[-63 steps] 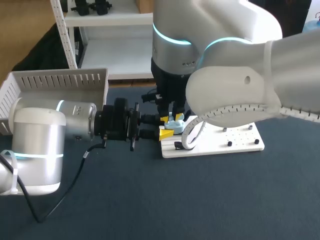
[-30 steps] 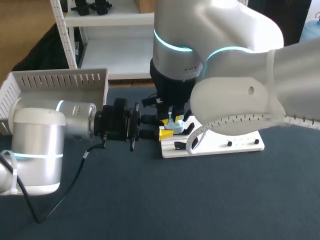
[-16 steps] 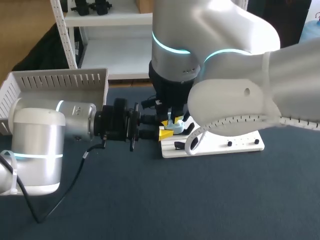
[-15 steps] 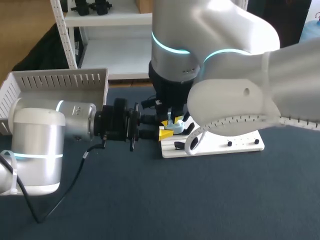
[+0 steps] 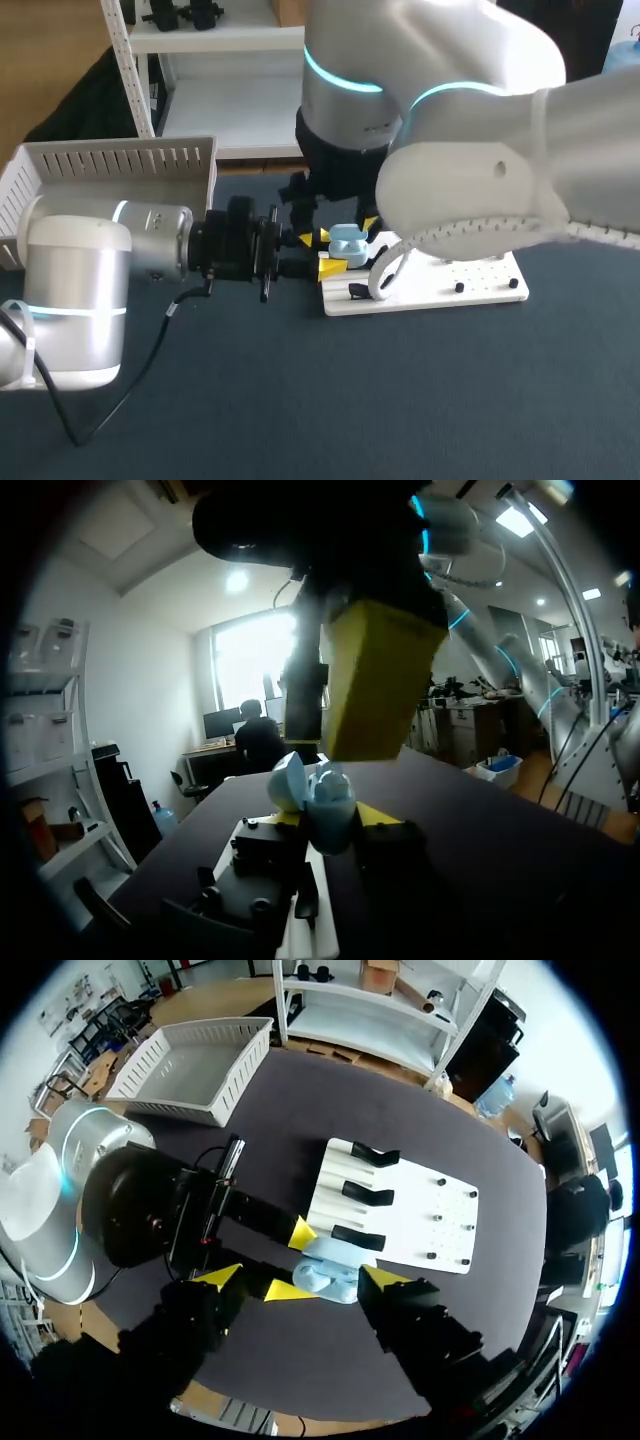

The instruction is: Pick up each earbud case from the left stands, insert the matching earbuds, close the lid, and place the case in the box.

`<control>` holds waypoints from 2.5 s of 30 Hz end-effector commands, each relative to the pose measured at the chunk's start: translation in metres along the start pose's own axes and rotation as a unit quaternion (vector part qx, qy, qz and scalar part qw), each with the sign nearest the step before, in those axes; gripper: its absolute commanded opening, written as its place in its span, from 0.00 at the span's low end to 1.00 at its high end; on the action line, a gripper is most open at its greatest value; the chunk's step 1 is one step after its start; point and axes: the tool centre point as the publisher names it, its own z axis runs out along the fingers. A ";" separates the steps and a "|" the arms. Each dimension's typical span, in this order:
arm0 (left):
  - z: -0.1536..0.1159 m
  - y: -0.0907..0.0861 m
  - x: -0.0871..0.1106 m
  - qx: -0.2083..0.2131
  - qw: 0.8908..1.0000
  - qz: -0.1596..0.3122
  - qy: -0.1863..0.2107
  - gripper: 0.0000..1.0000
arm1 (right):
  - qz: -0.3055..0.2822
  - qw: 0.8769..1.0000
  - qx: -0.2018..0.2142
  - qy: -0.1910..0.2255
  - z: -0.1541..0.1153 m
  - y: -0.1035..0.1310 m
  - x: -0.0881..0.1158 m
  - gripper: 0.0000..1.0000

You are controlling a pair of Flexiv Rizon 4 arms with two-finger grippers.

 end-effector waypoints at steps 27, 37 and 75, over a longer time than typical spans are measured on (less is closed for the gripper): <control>0.001 0.000 0.000 -0.001 1.000 0.000 0.000 0.00 | 0.096 0.995 -0.001 0.035 0.025 -0.065 -0.007 1.00; 0.001 0.000 0.000 -0.001 1.000 0.000 0.000 0.00 | 0.094 0.995 -0.001 0.029 0.015 -0.066 0.000 1.00; -0.198 0.083 -0.010 -0.285 0.949 -0.031 0.133 0.00 | 0.111 0.990 -0.063 -0.064 -0.035 -0.095 0.015 1.00</control>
